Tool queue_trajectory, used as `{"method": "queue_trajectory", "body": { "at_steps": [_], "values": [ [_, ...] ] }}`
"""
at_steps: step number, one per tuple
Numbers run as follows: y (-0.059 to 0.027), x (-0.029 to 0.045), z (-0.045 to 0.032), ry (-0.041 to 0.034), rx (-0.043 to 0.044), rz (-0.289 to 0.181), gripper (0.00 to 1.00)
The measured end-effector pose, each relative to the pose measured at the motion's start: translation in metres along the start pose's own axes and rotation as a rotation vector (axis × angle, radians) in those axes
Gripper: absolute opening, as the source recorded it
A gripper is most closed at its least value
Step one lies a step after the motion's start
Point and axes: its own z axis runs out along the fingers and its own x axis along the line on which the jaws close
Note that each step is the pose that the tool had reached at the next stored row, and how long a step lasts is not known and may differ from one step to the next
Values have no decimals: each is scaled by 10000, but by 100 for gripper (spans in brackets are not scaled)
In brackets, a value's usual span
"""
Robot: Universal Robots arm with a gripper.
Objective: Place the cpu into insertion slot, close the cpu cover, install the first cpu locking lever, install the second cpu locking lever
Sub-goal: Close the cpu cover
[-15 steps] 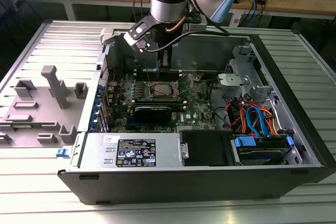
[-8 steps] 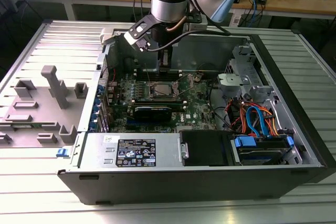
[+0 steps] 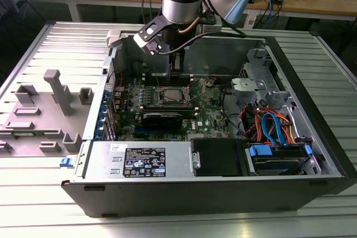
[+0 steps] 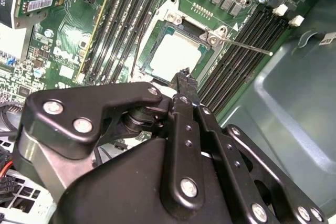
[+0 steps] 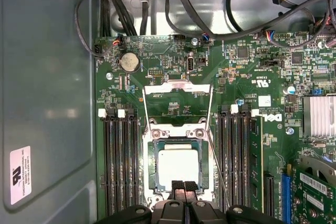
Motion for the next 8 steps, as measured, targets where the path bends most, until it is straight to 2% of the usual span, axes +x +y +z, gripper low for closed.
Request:
{"method": "queue_trajectory", "body": {
  "at_steps": [8],
  "values": [
    [3,0,-28,-1,0,-1,11]
  ]
}}
